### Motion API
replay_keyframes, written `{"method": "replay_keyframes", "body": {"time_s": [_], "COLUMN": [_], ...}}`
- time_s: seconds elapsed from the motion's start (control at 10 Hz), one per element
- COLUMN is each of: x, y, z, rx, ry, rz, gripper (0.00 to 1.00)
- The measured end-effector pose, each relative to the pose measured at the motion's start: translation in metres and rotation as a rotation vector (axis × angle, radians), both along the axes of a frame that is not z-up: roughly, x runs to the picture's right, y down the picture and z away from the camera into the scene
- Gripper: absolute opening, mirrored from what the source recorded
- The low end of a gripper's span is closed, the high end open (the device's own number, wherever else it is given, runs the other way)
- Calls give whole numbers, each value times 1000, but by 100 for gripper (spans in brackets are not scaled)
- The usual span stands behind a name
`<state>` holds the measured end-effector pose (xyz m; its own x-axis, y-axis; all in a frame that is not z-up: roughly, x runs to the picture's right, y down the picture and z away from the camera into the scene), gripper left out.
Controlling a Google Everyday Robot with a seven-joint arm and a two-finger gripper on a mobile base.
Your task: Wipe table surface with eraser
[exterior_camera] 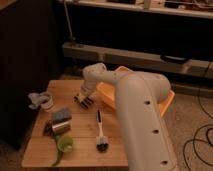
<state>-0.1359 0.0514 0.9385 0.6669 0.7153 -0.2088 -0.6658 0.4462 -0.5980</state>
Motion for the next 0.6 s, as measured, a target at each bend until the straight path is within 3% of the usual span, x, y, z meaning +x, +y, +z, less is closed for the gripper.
{"method": "replay_keyframes", "body": {"time_s": [0.6], "x": [-77], "y": [41], "z": [-73], "rx": [43], "ry": [-158], "rz": [-150], "gripper": [0]}}
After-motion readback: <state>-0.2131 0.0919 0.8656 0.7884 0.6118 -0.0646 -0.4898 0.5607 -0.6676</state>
